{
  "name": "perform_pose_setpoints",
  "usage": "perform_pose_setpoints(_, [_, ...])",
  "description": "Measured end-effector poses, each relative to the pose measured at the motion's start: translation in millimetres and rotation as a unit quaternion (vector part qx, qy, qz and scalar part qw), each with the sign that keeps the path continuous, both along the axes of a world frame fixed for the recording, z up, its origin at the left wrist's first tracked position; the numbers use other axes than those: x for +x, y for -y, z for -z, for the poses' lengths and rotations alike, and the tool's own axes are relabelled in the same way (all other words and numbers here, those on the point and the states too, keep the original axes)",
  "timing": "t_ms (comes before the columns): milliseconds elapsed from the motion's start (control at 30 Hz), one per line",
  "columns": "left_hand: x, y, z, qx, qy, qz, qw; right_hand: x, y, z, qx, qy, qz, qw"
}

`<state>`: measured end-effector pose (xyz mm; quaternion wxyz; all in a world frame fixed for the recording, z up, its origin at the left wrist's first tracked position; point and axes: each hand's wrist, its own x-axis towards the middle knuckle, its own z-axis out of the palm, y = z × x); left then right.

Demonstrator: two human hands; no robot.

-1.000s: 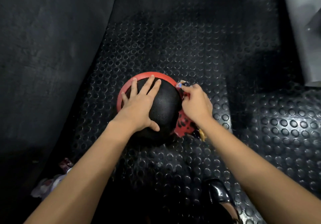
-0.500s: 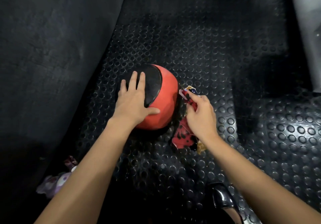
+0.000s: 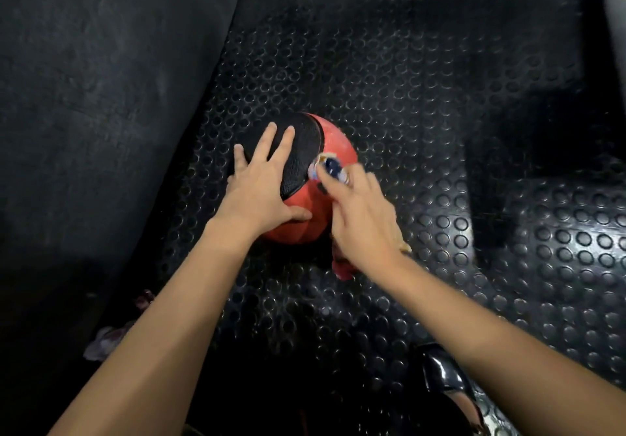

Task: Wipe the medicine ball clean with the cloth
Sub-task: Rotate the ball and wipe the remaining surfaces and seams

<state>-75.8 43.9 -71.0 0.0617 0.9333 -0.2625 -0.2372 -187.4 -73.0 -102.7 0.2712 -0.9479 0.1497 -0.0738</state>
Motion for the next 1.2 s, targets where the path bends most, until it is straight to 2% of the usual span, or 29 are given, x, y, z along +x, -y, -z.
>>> perform_pose_setpoints(100, [-5,-2,3,-0.013,0.011,-0.003,1.0,1,8,4,-0.052,0.008,-0.005,0.999])
perform_pose_setpoints(233, [-21,-2,1,-0.004,0.022,-0.011,1.0,48,45,2,0.026,-0.085,0.068,0.994])
perform_pose_setpoints(467, [-24,-3,-1,-0.016,0.016,-0.017,1.0,0,8,-6,-0.007,-0.01,0.017,1.0])
perform_pose_setpoints(633, [-37,-2,1,-0.005,0.03,-0.007,1.0,52,48,1,0.043,-0.086,0.063,0.993])
perform_pose_setpoints(800, [-36,-4,-1,-0.002,0.029,0.001,1.0,0,12,-12,0.011,-0.039,0.018,0.999])
perform_pose_setpoints(867, [-40,-6,0,0.004,0.035,0.007,0.999,7,19,-9,0.001,-0.029,0.018,0.999])
perform_pose_setpoints(1033, [-48,-4,1,0.004,0.052,0.01,0.999,56,47,0,0.028,-0.095,0.06,0.993])
perform_pose_setpoints(1200, [-40,-14,3,-0.01,0.049,0.002,0.999,7,13,-13,-0.005,-0.044,0.017,0.999])
